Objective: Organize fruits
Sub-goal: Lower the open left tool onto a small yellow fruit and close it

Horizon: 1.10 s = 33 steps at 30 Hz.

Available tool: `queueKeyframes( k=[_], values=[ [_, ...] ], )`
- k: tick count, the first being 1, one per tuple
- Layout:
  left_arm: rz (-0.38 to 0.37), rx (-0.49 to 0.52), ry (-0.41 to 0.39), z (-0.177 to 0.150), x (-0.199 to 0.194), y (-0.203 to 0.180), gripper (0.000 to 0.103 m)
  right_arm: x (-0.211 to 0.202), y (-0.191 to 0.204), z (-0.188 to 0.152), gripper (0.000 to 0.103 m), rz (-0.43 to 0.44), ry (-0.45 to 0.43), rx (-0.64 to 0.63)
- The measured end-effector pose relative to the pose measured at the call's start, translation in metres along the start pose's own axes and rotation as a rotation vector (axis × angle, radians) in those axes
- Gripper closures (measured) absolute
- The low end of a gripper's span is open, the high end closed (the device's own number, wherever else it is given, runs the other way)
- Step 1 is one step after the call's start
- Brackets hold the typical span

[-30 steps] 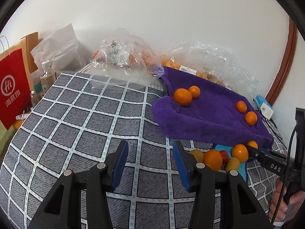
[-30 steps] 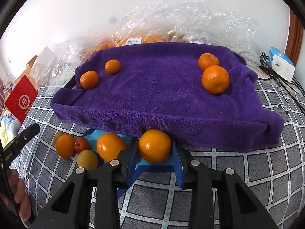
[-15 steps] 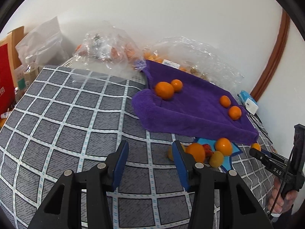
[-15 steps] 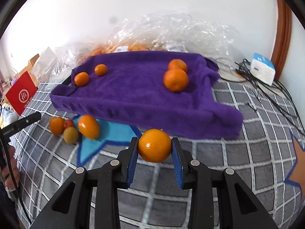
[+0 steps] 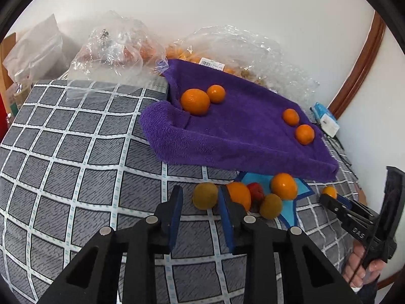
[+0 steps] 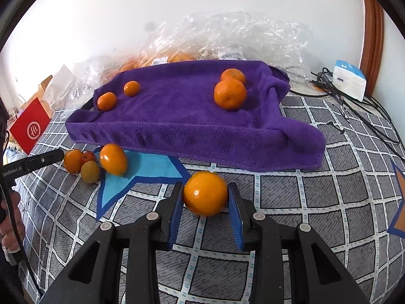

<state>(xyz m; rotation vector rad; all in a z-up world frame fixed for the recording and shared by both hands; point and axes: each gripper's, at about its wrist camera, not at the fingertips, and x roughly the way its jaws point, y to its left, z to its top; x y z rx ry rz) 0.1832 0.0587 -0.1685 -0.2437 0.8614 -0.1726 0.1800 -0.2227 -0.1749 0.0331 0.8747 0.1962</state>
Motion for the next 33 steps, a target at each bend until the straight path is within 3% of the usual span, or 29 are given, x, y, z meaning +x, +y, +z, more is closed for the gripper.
queueKeyframes(
  k=[12, 17, 26, 33],
  values=[
    [0.031, 0.051, -0.010, -0.005, 0.007, -0.011, 0.079, 0.001, -0.001, 0.000, 0.069, 0.006, 0.005, 0.005],
    [0.122, 0.092, -0.042, -0.009, -0.008, -0.008, 0.082, 0.000, -0.001, -0.002, 0.069, 0.004, 0.003, 0.006],
    [0.171, 0.102, -0.007, -0.008, 0.007, -0.005, 0.080, 0.001, -0.004, -0.001, 0.069, 0.021, 0.006, 0.015],
    [0.153, 0.094, 0.000, -0.008, 0.008, -0.003, 0.079, 0.002, -0.004, -0.001, 0.069, 0.031, 0.010, 0.015]
  ],
)
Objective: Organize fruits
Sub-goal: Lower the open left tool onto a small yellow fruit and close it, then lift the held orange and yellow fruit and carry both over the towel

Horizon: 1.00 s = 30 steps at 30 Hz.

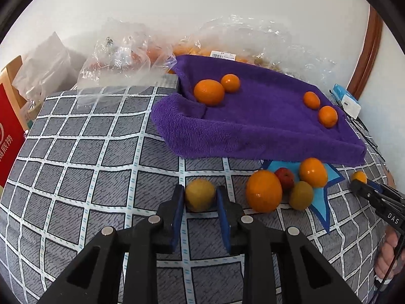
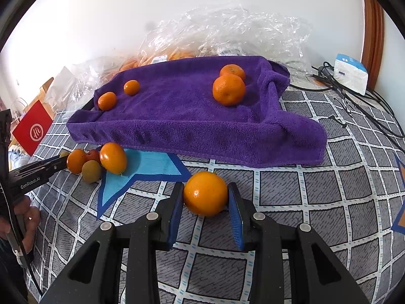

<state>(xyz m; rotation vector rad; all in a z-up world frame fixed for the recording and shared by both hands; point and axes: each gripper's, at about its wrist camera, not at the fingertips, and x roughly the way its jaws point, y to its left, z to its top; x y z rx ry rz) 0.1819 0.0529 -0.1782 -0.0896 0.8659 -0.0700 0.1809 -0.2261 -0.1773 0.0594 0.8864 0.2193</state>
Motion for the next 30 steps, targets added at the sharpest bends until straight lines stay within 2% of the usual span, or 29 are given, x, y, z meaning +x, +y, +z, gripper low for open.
queueKeyframes(
  k=[3, 9, 12, 19, 22, 30],
  values=[
    [-0.030, -0.003, 0.003, 0.000, 0.001, 0.001, 0.072, 0.000, -0.001, 0.000, 0.069, 0.011, 0.001, 0.005],
    [-0.040, -0.014, 0.000, -0.001, 0.000, 0.003, 0.072, 0.002, -0.005, 0.001, 0.069, 0.033, 0.010, 0.034],
    [-0.019, -0.025, -0.003, -0.002, -0.001, 0.003, 0.079, 0.002, -0.002, 0.001, 0.069, 0.023, 0.007, 0.024],
    [-0.094, -0.067, -0.053, -0.007, -0.013, 0.010, 0.080, -0.011, 0.002, -0.002, 0.069, 0.034, -0.068, -0.010],
    [-0.099, -0.051, -0.090, -0.008, -0.022, 0.005, 0.080, -0.011, -0.002, -0.001, 0.069, 0.036, -0.065, 0.008],
    [-0.124, 0.071, -0.190, -0.011, -0.044, -0.020, 0.080, -0.020, -0.008, -0.002, 0.069, 0.047, -0.114, 0.035]
  ],
)
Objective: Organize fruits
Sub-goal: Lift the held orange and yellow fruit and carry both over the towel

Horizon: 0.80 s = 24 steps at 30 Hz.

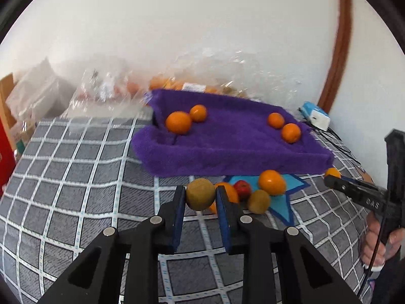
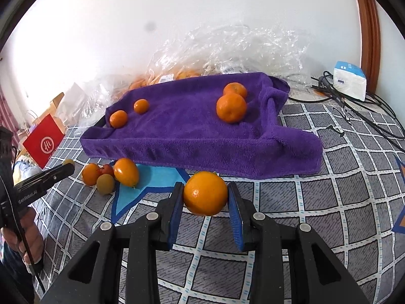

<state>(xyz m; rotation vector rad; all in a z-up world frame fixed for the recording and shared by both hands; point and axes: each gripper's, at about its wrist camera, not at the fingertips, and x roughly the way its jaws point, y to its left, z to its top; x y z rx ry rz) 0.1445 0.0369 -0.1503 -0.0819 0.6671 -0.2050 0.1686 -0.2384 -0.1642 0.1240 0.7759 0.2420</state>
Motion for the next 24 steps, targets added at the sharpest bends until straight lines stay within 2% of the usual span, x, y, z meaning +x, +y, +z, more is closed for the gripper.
queueKeyframes(
  k=[4, 11, 17, 21, 24],
  values=[
    [-0.016, 0.021, -0.017, 0.000, -0.004, -0.004, 0.080, -0.005, -0.007, 0.001, 0.069, -0.015, -0.025, 0.026],
    [-0.031, -0.033, -0.013, -0.001, -0.004, 0.006, 0.080, -0.011, 0.000, 0.000, 0.069, -0.027, -0.058, -0.005],
    [0.025, -0.033, -0.036, 0.005, -0.013, 0.008, 0.080, -0.010, 0.010, 0.002, 0.069, -0.039, -0.043, -0.028],
    [0.032, -0.036, -0.058, 0.022, -0.033, 0.010, 0.080, -0.024, 0.016, 0.019, 0.069, -0.052, -0.078, -0.030],
    [0.034, -0.036, -0.087, 0.042, -0.042, 0.010, 0.080, -0.029, 0.021, 0.042, 0.069, -0.092, -0.098, -0.047]
  ],
)
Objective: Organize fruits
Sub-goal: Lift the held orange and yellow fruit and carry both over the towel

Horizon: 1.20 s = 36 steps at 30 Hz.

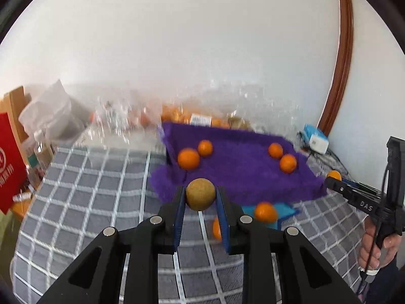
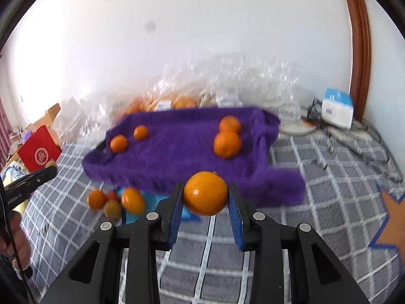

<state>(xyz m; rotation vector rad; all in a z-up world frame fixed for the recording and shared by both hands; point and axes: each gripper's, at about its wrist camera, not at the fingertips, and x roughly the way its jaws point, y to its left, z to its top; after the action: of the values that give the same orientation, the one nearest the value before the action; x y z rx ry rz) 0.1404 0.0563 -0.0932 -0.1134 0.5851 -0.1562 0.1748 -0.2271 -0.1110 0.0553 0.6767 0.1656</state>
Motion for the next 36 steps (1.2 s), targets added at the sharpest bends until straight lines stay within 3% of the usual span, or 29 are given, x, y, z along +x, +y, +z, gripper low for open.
queueKeyframes(
  k=[6, 11, 20, 29, 36],
  values=[
    [0.020, -0.024, -0.058, 0.047, 0.012, -0.004, 0.080, 0.005, -0.004, 0.048, 0.069, -0.041, -0.031, 0.008],
    [0.021, -0.065, -0.044, 0.065, 0.047, -0.007, 0.080, 0.025, -0.017, 0.069, 0.069, -0.030, -0.030, 0.067],
    [0.062, -0.104, 0.020, 0.041, 0.112, 0.000, 0.080, 0.067, -0.035, 0.045, 0.069, 0.013, 0.012, 0.117],
    [0.042, -0.133, 0.054, 0.036, 0.123, 0.010, 0.080, 0.085, -0.034, 0.035, 0.069, 0.010, 0.069, 0.081],
    [0.049, -0.100, 0.104, 0.034, 0.129, 0.001, 0.080, 0.095, -0.029, 0.026, 0.069, 0.001, 0.122, 0.047]
  ],
)
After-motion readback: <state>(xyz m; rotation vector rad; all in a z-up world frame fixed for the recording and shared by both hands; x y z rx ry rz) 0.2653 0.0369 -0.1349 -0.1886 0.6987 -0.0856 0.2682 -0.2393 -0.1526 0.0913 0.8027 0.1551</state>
